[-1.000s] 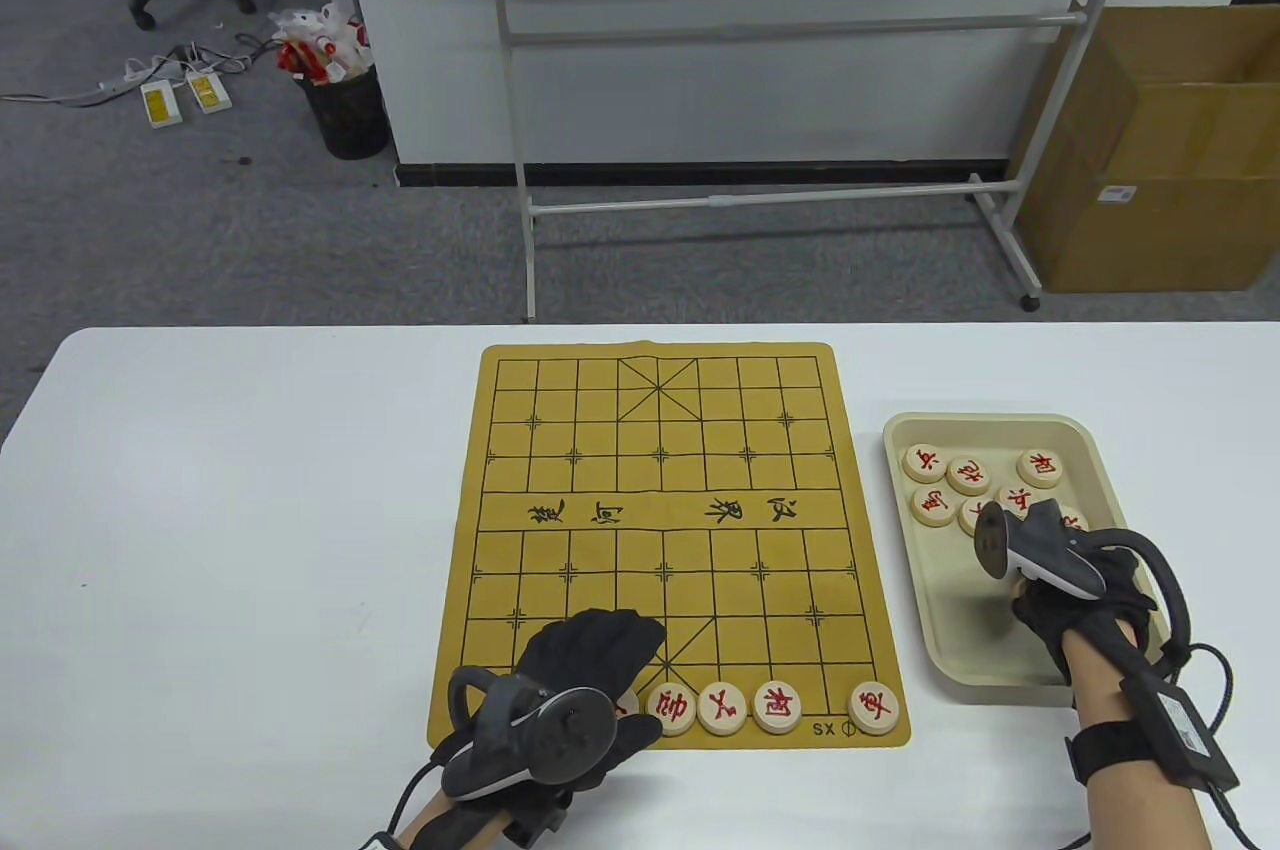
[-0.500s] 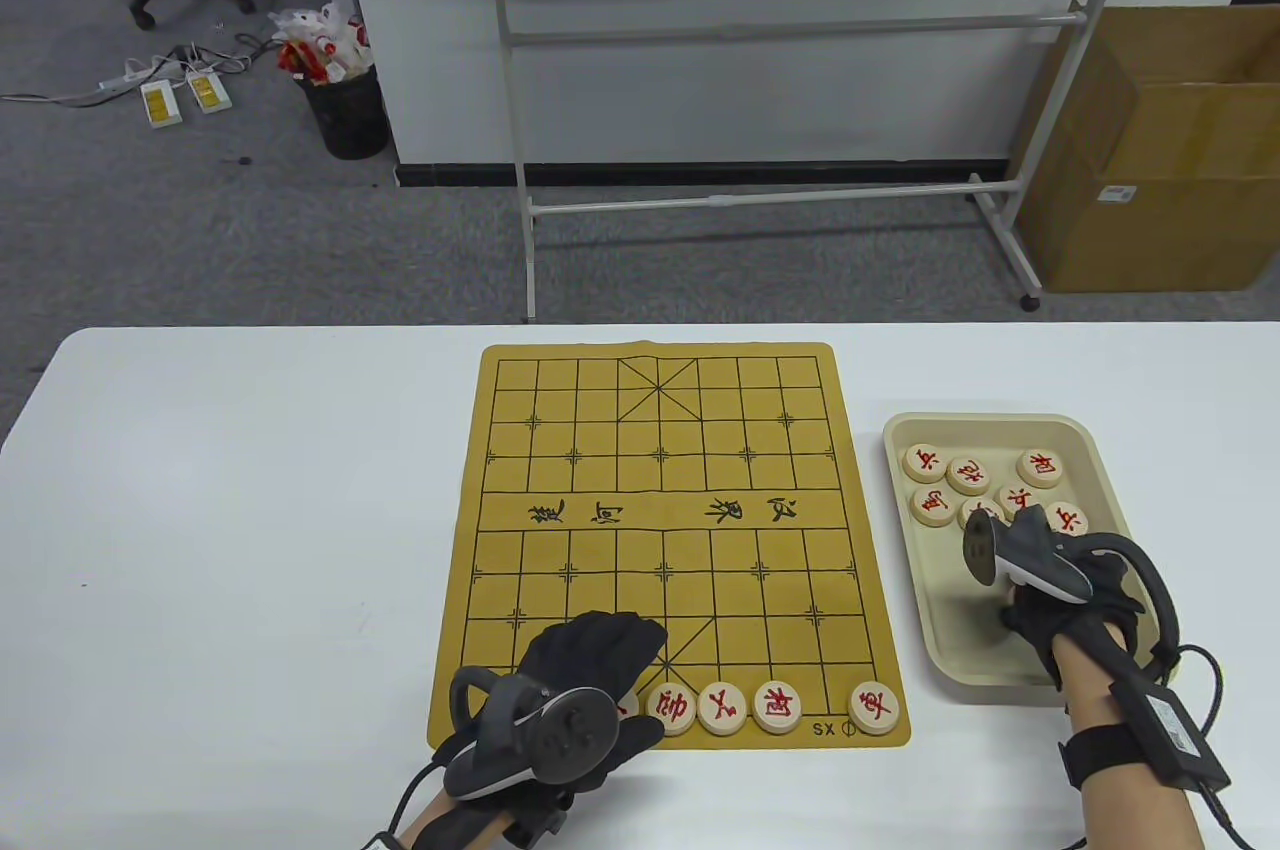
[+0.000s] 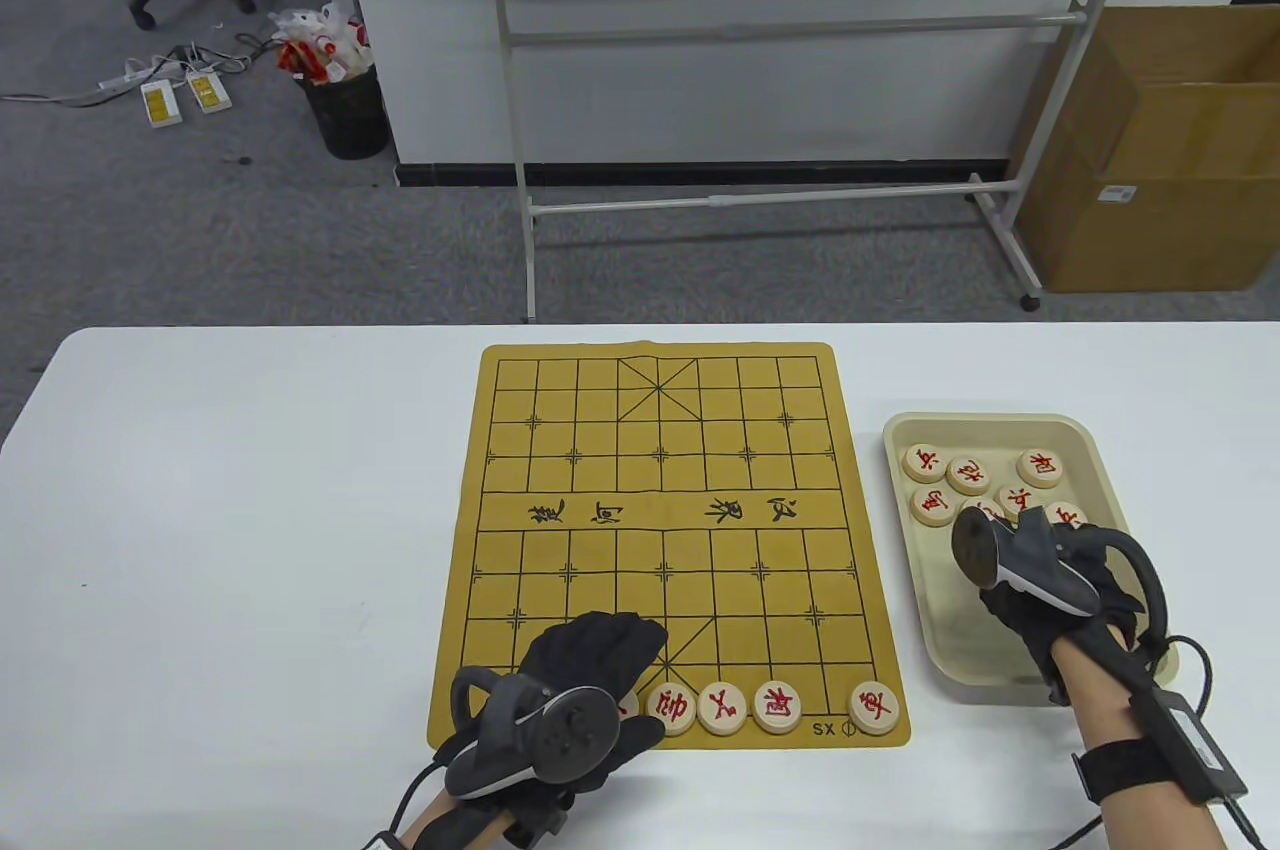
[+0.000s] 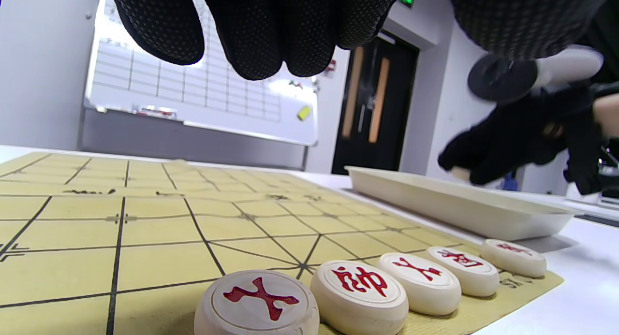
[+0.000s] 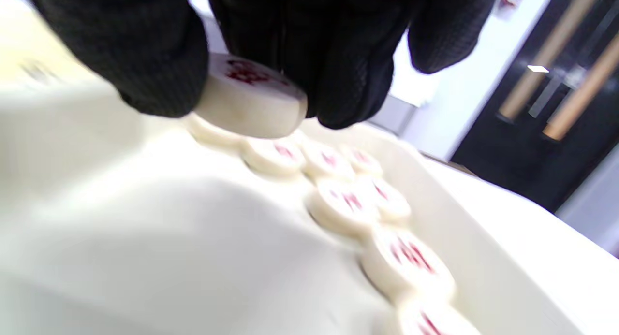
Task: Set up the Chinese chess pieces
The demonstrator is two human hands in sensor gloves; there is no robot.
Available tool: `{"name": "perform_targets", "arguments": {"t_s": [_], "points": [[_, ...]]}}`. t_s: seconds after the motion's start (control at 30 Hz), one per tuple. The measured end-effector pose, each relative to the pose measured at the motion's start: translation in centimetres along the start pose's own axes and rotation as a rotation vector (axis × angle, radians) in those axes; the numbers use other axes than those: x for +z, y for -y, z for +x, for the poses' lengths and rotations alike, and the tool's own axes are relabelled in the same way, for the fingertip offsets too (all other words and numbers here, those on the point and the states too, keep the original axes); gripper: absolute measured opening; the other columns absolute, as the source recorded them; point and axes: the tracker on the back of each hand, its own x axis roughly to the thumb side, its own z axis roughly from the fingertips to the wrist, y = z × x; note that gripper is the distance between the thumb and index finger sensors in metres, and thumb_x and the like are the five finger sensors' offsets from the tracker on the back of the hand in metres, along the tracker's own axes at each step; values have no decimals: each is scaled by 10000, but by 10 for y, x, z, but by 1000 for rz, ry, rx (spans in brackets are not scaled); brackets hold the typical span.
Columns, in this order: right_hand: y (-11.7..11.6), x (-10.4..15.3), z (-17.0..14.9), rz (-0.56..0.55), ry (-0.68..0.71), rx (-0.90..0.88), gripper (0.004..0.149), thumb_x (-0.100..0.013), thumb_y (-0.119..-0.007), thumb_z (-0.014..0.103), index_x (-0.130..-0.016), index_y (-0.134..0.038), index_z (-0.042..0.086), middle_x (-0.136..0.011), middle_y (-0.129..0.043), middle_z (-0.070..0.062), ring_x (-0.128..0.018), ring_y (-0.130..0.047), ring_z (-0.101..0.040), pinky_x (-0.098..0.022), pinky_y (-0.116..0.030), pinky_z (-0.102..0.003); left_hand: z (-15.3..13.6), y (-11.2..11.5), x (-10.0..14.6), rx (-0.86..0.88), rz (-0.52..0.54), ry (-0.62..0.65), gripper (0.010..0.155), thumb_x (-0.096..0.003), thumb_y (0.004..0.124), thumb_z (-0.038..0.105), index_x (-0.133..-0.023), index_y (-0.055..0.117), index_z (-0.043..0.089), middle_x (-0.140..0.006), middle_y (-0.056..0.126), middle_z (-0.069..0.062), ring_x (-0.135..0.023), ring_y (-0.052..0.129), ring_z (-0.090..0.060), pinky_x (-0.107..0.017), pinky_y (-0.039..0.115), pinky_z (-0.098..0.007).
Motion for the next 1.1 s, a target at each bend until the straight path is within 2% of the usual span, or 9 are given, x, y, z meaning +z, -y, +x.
{"name": "perform_targets", "arguments": {"t_s": [0.1,0.17,0.3,0.43,0.73,1.0,1.1], "points": [[28,25,33,-49,167,-23,724,-409,-864,466,-1053,-653,211,-1017,-782,-154,-827,-888,-320,-749,-590,-613,1,1,0,-1,-3,4,826,-343,719,617,-1072,523,282,-1121,648,-7,-1042,708,-271,-743,662,-563],[35,44,63,-37,290,-7,714,-411,-860,469,-1051,-668,219,-1020,-777,-159,-828,-883,-321,-752,-582,-619,1,2,0,-3,-6,7,823,-345,718,615,-1071,523,282,-1120,648,-7,-1043,707,-270,-744,661,-564],[25,71,115,-13,459,107,709,-408,-847,489,-1043,-689,219,-1004,-793,-151,-809,-892,-314,-754,-577,-622,2,2,0,-6,-9,5,822,-344,718,616,-1071,524,283,-1121,646,-7,-1042,707,-271,-743,662,-563],[3,76,149,64,547,187,717,-407,-844,488,-1045,-678,206,-1005,-795,-143,-813,-895,-310,-755,-576,-621,1,2,0,-2,-8,5,818,-347,714,615,-1070,525,284,-1121,645,-7,-1045,706,-267,-743,663,-559],[-17,68,167,115,564,273,736,-406,-851,486,-1050,-653,187,-1017,-781,-125,-836,-885,-298,-759,-555,-628,1,3,0,4,-9,9,815,-350,710,612,-1072,521,284,-1126,636,-9,-1050,695,-273,-746,658,-561],[-27,65,161,92,521,165,751,-405,-848,485,-1052,-628,173,-1012,-803,-111,-844,-905,-294,-754,-560,-629,1,3,0,-10,-15,11,810,-355,706,607,-1073,518,284,-1127,633,-10,-1052,691,-274,-748,654,-563],[-22,66,154,79,508,137,802,-405,-830,507,-1085,-564,175,-1045,-764,-97,-891,-875,-294,-759,-550,-626,1,4,0,-11,-17,11,810,-355,707,607,-1073,517,284,-1127,633,-12,-1052,691,-273,-747,655,-563]]}}
